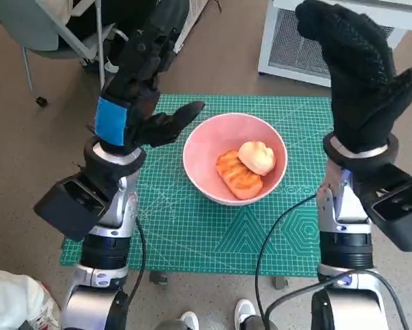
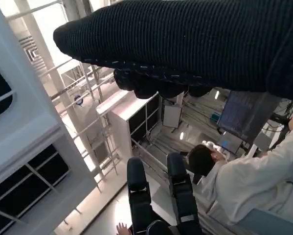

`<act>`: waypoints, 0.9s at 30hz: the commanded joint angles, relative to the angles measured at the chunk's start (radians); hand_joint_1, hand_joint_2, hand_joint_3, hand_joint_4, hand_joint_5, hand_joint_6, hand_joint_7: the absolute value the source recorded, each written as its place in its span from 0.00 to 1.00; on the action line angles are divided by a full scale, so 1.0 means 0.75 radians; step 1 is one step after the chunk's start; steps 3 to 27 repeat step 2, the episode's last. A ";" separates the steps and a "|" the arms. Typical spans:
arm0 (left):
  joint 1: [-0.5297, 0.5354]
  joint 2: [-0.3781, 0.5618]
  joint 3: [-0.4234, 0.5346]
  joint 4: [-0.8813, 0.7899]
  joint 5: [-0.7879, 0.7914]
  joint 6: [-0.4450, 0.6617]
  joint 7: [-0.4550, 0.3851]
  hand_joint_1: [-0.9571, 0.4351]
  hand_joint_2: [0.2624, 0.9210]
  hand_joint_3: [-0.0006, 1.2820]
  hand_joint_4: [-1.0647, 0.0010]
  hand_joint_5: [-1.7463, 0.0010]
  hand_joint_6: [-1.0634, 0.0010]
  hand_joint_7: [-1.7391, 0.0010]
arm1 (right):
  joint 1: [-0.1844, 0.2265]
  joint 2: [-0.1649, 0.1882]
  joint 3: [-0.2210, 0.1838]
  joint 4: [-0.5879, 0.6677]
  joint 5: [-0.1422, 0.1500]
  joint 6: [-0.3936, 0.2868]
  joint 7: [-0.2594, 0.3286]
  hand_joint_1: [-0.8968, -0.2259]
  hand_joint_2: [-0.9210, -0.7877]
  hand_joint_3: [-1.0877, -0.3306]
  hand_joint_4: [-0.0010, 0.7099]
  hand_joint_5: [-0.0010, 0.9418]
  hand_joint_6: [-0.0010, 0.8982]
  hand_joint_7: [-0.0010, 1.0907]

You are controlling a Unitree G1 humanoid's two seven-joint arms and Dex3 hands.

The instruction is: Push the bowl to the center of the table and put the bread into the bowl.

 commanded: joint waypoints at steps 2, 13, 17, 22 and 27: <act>0.018 -0.004 0.004 0.012 0.007 -0.028 0.007 0.34 1.00 0.20 0.78 0.99 0.68 0.97 | 0.010 -0.002 0.006 0.004 -0.018 0.009 0.002 0.52 0.00 0.46 0.26 0.20 0.00 0.61; 0.018 -0.004 0.004 0.012 0.007 -0.028 0.007 0.34 1.00 0.20 0.78 0.99 0.68 0.97 | 0.010 -0.002 0.006 0.004 -0.018 0.009 0.002 0.52 0.00 0.46 0.26 0.20 0.00 0.61; 0.018 -0.004 0.004 0.012 0.007 -0.028 0.007 0.34 1.00 0.20 0.78 0.99 0.68 0.97 | 0.010 -0.002 0.006 0.004 -0.018 0.009 0.002 0.52 0.00 0.46 0.26 0.20 0.00 0.61; 0.018 -0.004 0.004 0.012 0.007 -0.028 0.007 0.34 1.00 0.20 0.78 0.99 0.68 0.97 | 0.010 -0.002 0.006 0.004 -0.018 0.009 0.002 0.52 0.00 0.46 0.26 0.20 0.00 0.61; 0.018 -0.004 0.004 0.012 0.007 -0.028 0.007 0.34 1.00 0.20 0.78 0.99 0.68 0.97 | 0.010 -0.002 0.006 0.004 -0.018 0.009 0.002 0.52 0.00 0.46 0.26 0.20 0.00 0.61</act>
